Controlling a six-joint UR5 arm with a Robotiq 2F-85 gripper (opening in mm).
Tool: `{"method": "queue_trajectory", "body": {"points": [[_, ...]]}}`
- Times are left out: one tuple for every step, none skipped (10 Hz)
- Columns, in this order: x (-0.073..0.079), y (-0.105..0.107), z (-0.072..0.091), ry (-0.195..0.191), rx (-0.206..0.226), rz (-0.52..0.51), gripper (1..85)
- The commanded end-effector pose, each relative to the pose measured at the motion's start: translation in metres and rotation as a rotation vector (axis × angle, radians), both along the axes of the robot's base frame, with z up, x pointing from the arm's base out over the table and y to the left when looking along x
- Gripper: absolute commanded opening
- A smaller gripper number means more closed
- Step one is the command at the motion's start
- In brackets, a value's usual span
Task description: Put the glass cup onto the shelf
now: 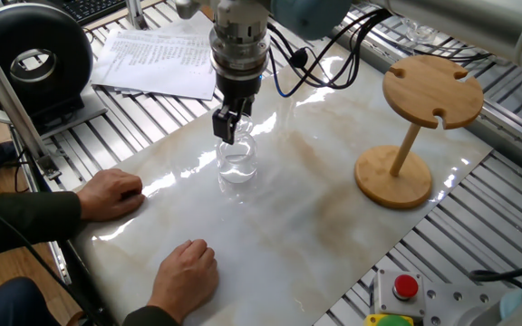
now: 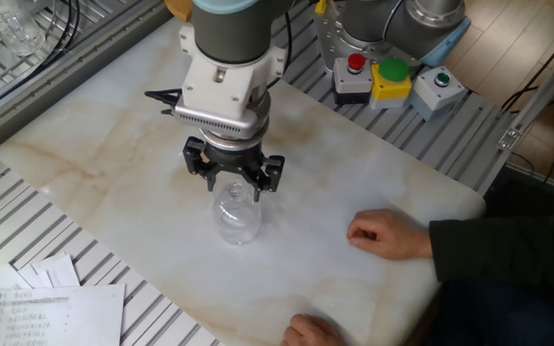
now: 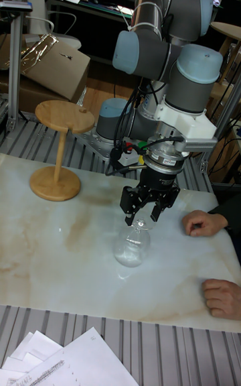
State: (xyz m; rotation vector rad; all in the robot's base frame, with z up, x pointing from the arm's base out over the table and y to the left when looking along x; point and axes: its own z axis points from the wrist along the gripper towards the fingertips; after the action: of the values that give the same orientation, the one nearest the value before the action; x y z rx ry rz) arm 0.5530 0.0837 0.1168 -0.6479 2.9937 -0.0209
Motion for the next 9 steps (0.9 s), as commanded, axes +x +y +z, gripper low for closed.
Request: {"method": "queue_trajectory", "body": {"points": [[-0.001,0.002,0.003,0.012,0.015,-0.021,54.7],[-0.002,0.002,0.003,0.018,0.013,-0.028,47.0],[-0.002,0.0,0.004,0.017,0.005,-0.034,37.7],[-0.002,-0.002,0.004,0.02,0.0,-0.043,30.0],[-0.002,-0.003,0.004,0.02,-0.006,-0.049,24.0],[0.0,-0.005,0.005,0.017,-0.013,-0.058,16.0],[0.006,-0.013,0.008,-0.001,-0.035,-0.073,1.0],[0.008,-0.013,0.012,-0.002,-0.023,-0.072,1.0],[0.011,-0.018,0.018,-0.002,-0.019,-0.066,1.0]]}}
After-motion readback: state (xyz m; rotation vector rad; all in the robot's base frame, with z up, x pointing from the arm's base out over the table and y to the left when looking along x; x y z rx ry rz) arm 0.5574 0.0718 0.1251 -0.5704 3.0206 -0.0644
